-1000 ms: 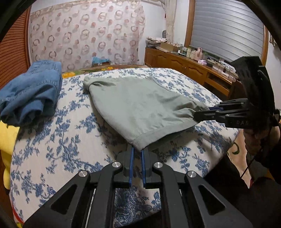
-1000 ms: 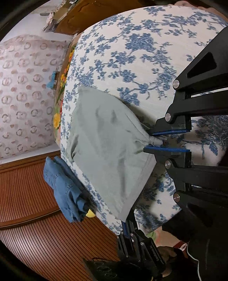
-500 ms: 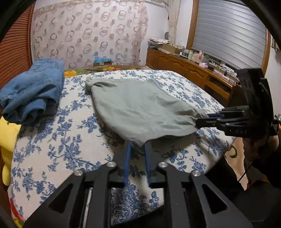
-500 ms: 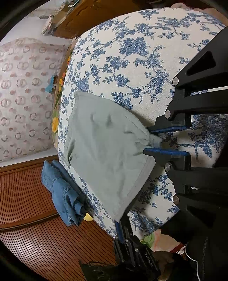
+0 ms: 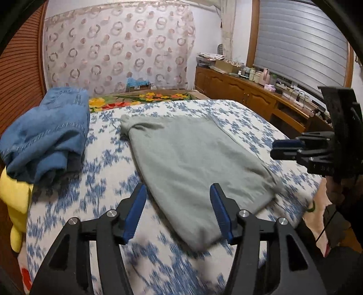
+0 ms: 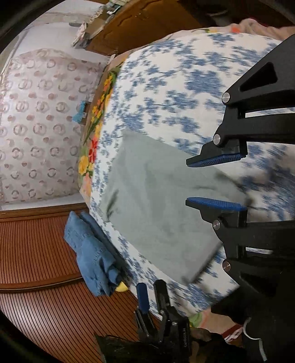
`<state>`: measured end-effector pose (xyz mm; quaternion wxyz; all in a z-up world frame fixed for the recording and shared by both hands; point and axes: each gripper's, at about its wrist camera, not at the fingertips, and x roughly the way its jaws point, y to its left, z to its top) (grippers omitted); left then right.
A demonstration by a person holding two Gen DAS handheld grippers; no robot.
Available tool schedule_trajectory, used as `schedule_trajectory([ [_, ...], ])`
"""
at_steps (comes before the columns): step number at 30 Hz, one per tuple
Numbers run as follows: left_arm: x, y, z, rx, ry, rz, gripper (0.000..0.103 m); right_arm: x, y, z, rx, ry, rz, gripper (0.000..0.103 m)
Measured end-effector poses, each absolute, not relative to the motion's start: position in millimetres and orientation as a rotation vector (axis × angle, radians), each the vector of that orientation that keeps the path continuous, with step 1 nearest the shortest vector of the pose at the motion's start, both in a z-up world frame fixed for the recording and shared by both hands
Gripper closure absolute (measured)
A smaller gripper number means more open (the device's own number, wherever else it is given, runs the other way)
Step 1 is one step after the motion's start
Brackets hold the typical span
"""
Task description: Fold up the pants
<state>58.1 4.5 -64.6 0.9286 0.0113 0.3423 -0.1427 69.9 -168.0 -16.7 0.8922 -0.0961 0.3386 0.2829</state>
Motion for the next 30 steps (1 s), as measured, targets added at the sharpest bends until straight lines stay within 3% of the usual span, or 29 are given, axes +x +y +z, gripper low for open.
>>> schedule_trajectory([
  [12,149,29,-54,-0.014,0.693,-0.251,0.045,170,-117,-43,-0.232,0.773,0.599,0.075],
  [20,208,35,-62,-0.048,0.755,-0.232,0.065,200,-101,-58,-0.291,0.807,0.569,0.075],
  [30,252,41,-81,-0.059,0.83,-0.163,0.065,203,-100,-66,-0.297,0.761,0.571,0.074],
])
